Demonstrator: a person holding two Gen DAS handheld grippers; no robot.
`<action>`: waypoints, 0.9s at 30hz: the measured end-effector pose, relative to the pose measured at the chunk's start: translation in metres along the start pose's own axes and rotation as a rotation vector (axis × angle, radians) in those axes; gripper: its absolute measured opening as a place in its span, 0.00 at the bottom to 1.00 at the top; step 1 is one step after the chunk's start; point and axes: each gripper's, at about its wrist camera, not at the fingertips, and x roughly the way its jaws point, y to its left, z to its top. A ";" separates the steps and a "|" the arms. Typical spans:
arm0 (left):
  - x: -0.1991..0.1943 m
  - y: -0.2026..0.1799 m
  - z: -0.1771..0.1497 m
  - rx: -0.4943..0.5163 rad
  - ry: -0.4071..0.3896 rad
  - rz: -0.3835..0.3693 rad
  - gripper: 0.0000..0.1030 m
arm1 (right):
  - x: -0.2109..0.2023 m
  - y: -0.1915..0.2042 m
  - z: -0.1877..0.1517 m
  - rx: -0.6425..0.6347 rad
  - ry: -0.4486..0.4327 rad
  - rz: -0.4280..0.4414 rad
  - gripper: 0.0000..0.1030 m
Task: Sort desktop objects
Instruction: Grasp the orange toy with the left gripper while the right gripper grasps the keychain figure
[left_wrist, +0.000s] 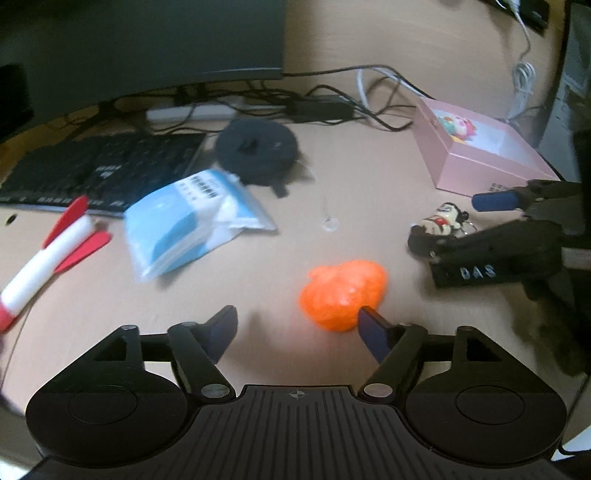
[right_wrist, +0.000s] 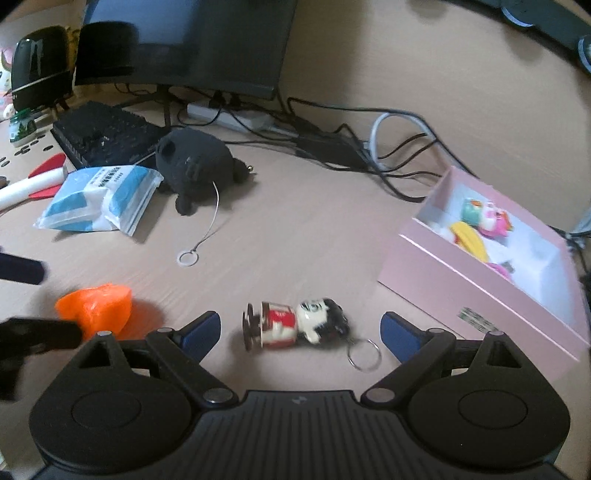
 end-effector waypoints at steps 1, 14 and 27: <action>-0.003 0.003 -0.002 -0.010 0.002 0.004 0.79 | 0.006 -0.001 0.001 -0.001 0.007 0.009 0.90; 0.001 -0.007 0.001 0.011 -0.014 -0.081 0.84 | -0.029 -0.007 -0.004 0.063 0.016 0.055 0.62; 0.029 -0.041 0.013 0.167 0.002 -0.153 0.73 | -0.074 -0.015 -0.039 0.123 0.047 -0.008 0.63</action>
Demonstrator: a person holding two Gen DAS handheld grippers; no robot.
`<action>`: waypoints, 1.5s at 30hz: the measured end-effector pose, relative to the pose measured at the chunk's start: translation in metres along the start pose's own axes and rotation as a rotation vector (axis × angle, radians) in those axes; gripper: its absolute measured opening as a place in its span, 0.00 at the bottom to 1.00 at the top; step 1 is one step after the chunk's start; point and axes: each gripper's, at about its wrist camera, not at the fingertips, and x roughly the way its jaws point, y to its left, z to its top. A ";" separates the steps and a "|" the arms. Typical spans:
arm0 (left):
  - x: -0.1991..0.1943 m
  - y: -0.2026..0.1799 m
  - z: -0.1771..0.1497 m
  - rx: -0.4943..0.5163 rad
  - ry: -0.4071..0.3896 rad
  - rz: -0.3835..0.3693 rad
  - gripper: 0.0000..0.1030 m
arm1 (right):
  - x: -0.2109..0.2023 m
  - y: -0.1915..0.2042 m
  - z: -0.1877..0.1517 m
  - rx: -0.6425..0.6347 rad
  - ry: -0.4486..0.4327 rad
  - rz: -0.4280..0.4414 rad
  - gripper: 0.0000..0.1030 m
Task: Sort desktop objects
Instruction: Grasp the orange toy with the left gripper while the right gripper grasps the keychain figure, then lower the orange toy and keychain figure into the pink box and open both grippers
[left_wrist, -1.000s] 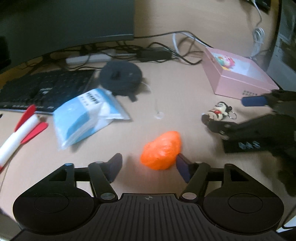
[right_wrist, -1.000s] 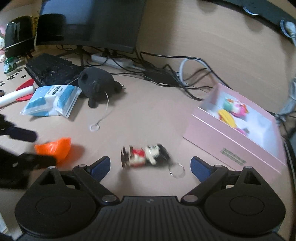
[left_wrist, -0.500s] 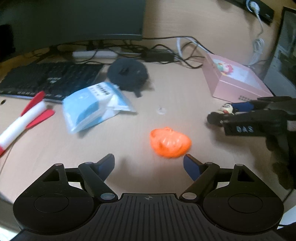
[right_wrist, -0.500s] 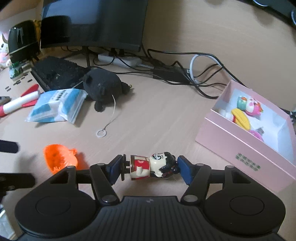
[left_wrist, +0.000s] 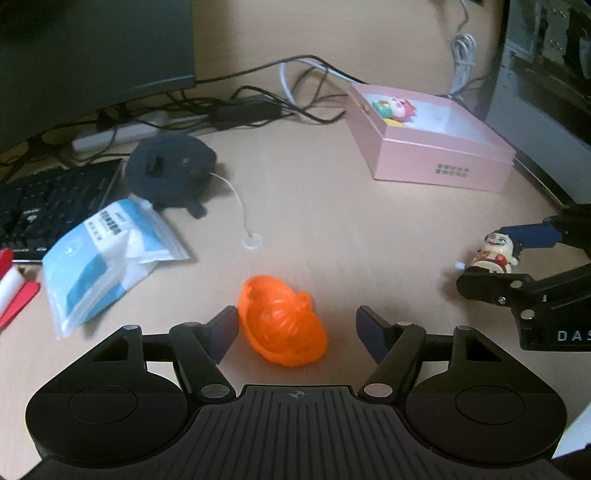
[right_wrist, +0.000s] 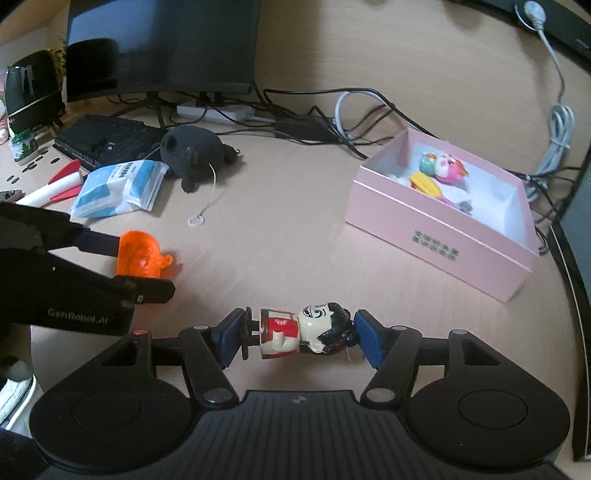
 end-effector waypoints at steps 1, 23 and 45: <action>-0.002 -0.001 -0.001 0.003 0.006 -0.013 0.73 | -0.001 -0.001 -0.002 0.001 0.002 -0.007 0.63; 0.003 -0.021 -0.003 0.041 0.013 0.045 0.71 | 0.000 0.001 -0.016 -0.003 0.033 -0.038 0.63; -0.003 -0.021 -0.007 0.038 0.044 0.024 0.63 | -0.003 0.001 -0.022 -0.002 0.052 -0.031 0.63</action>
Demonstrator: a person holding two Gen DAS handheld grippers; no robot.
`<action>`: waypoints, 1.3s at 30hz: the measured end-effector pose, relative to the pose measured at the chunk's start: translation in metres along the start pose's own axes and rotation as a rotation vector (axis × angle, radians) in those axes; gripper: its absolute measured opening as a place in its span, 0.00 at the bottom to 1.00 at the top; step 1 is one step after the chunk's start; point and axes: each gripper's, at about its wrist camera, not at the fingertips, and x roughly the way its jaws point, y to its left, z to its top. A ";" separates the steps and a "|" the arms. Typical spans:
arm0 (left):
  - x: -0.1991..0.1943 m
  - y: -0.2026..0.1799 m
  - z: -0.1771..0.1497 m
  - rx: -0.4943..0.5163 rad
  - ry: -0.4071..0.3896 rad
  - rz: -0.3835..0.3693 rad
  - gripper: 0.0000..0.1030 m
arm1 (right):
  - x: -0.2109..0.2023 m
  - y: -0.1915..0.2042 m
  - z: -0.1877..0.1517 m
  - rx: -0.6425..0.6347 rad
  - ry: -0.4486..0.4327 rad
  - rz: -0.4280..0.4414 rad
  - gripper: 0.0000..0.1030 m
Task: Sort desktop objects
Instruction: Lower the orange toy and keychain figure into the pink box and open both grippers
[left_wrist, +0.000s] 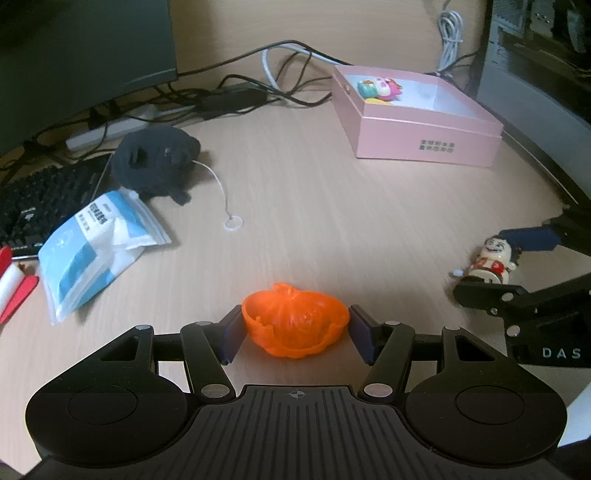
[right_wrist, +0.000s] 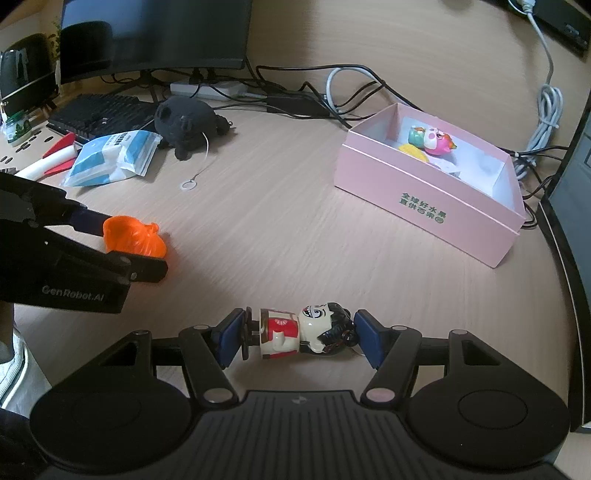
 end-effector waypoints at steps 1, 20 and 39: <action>-0.001 -0.001 0.000 0.005 0.001 -0.007 0.63 | -0.001 0.000 0.000 0.002 0.001 0.000 0.63; -0.047 -0.025 0.086 0.146 -0.247 -0.198 0.63 | -0.076 -0.044 0.038 0.184 -0.176 -0.172 0.63; 0.058 -0.089 0.226 0.122 -0.330 -0.323 0.63 | -0.034 -0.196 0.168 0.466 -0.274 -0.177 0.63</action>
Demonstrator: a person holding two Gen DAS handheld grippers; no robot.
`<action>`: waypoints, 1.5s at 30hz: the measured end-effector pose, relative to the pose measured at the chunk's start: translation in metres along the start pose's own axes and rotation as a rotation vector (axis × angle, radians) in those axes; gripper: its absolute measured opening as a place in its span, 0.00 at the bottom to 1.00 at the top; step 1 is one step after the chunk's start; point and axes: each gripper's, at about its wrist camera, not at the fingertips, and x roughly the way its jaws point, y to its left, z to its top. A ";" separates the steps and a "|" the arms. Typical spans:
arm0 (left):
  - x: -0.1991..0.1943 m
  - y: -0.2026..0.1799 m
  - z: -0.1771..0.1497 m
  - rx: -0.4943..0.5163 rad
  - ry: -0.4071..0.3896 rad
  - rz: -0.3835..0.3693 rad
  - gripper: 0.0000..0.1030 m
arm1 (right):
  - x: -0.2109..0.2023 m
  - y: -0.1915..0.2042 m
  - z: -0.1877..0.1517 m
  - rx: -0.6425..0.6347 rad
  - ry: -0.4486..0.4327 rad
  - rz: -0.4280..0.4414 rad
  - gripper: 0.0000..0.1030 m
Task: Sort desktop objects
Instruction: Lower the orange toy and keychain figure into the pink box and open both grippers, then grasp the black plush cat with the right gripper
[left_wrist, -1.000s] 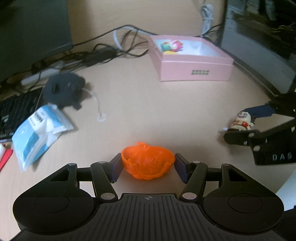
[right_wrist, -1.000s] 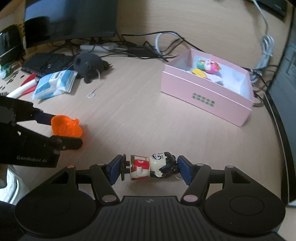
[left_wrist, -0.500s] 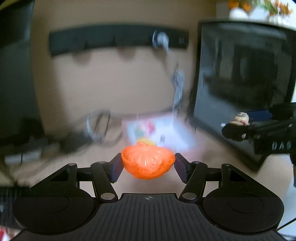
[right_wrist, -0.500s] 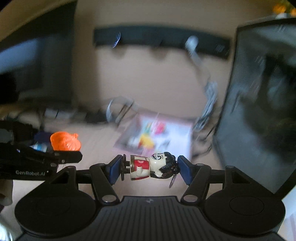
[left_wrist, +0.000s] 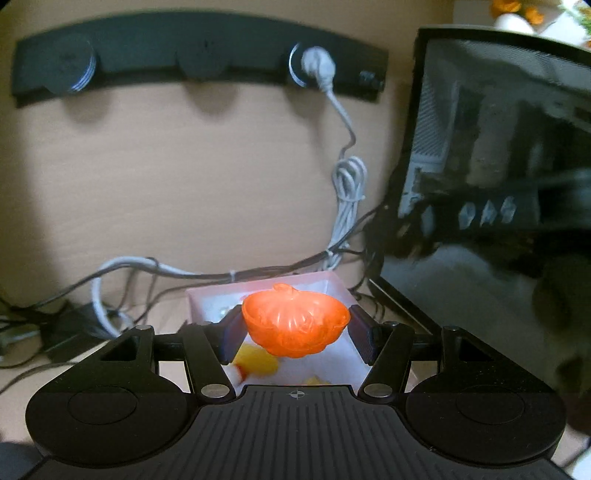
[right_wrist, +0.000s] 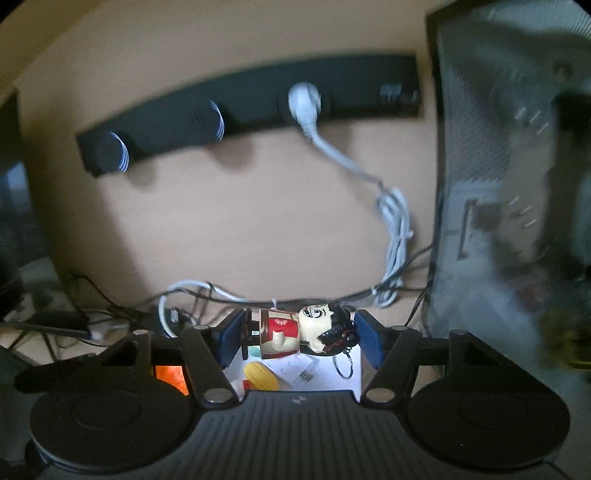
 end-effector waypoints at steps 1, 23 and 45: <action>0.013 0.001 0.000 0.003 0.018 -0.006 0.63 | 0.014 0.000 -0.002 0.005 0.021 0.007 0.63; -0.106 0.061 -0.133 -0.152 0.230 0.381 0.95 | -0.004 0.051 -0.130 -0.039 0.055 0.026 0.97; -0.202 0.109 -0.193 -0.394 0.262 0.608 0.97 | 0.007 0.152 -0.194 -0.186 0.211 0.193 1.00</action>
